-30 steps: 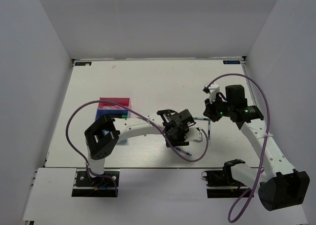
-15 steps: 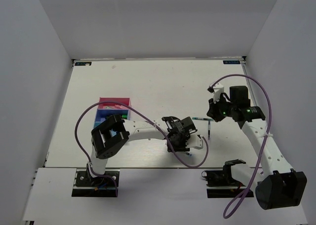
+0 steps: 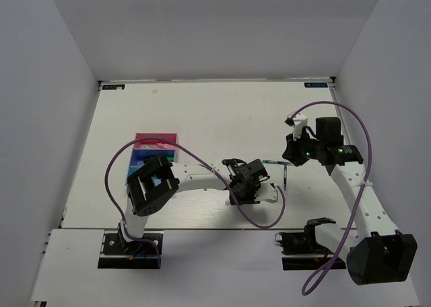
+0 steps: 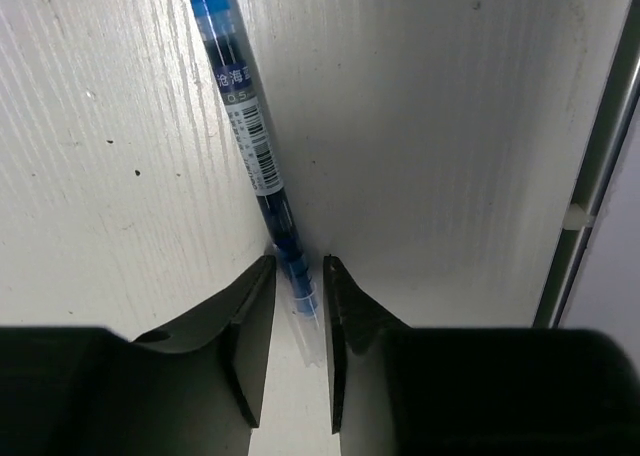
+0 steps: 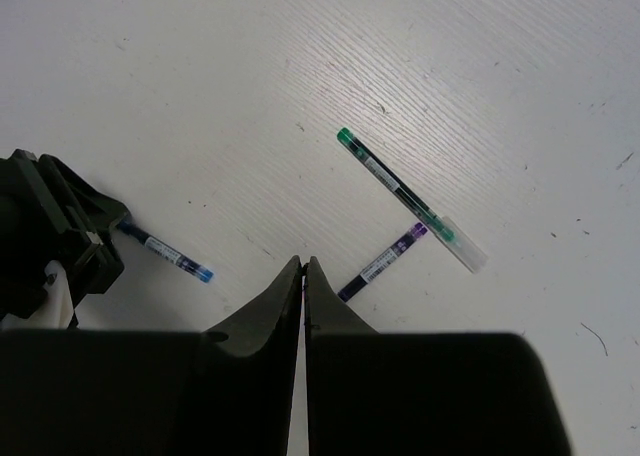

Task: Sort the stationery into containers
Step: Grab a piece of stationery with the left arm, then place the stationery into the container, then grab a piece of stationery with the right arm

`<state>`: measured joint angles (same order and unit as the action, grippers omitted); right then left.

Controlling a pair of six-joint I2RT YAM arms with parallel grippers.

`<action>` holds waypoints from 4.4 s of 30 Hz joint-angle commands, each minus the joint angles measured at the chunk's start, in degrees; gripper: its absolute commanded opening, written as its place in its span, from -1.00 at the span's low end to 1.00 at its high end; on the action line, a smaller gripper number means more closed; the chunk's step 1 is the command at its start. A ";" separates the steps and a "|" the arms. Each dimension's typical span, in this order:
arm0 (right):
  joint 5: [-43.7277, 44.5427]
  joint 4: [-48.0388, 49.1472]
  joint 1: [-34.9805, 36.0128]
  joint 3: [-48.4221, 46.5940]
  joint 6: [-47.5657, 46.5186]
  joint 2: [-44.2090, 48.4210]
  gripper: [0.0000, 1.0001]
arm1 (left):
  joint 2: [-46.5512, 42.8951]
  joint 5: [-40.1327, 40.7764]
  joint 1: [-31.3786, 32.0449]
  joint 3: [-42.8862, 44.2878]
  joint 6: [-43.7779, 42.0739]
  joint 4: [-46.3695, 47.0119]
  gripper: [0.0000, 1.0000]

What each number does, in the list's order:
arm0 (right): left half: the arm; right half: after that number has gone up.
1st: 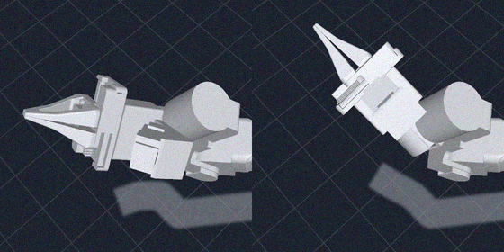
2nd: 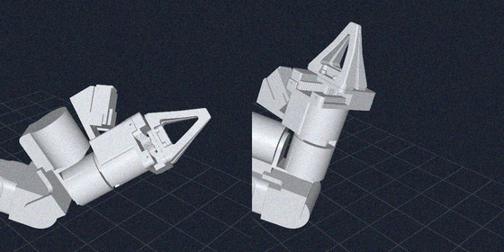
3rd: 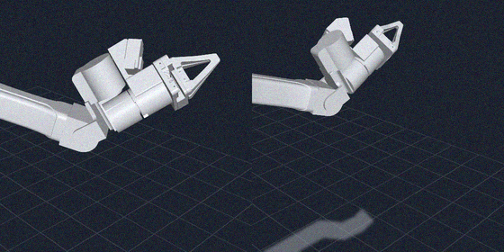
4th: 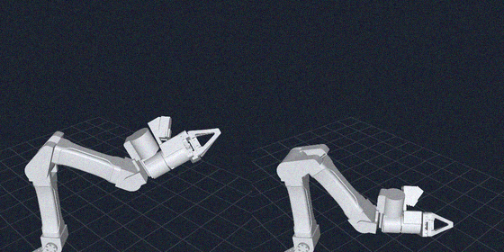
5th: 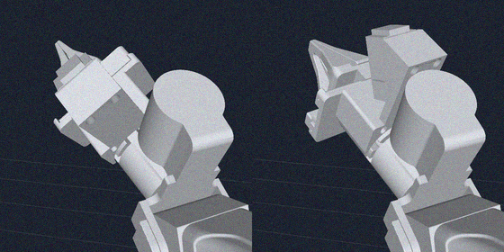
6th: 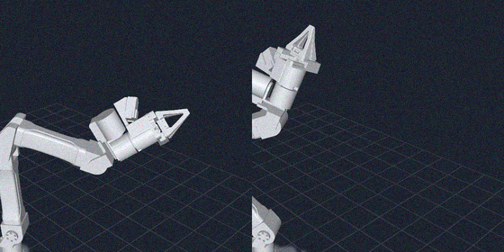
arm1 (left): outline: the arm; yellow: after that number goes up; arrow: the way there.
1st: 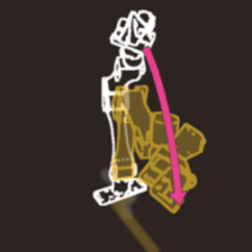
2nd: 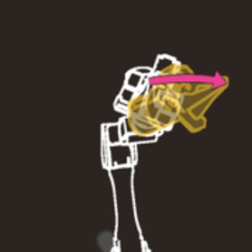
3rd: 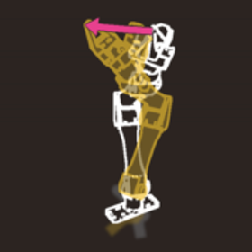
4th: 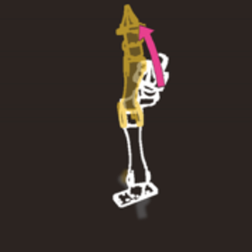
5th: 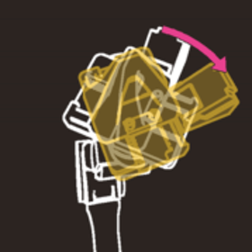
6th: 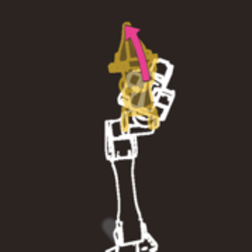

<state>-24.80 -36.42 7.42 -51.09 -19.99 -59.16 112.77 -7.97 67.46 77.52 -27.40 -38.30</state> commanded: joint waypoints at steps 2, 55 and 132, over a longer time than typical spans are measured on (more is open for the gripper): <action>-2.36 -0.66 -0.74 0.29 -0.75 0.80 -0.89 | 2.89 0.75 -0.23 -2.37 0.41 0.95 -0.52; -8.60 -3.39 -0.92 0.99 -3.04 1.41 0.38 | -56.52 -3.37 -48.83 -32.50 -25.77 -12.24 -1.00; 13.81 2.06 3.48 -10.09 -40.39 -43.67 -0.12 | -66.19 0.41 -17.19 -38.40 30.03 -7.49 0.75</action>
<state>-13.26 -35.86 10.35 -61.41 -57.95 -100.44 48.01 -7.94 50.02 39.92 1.41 -47.13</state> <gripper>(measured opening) 0.456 0.875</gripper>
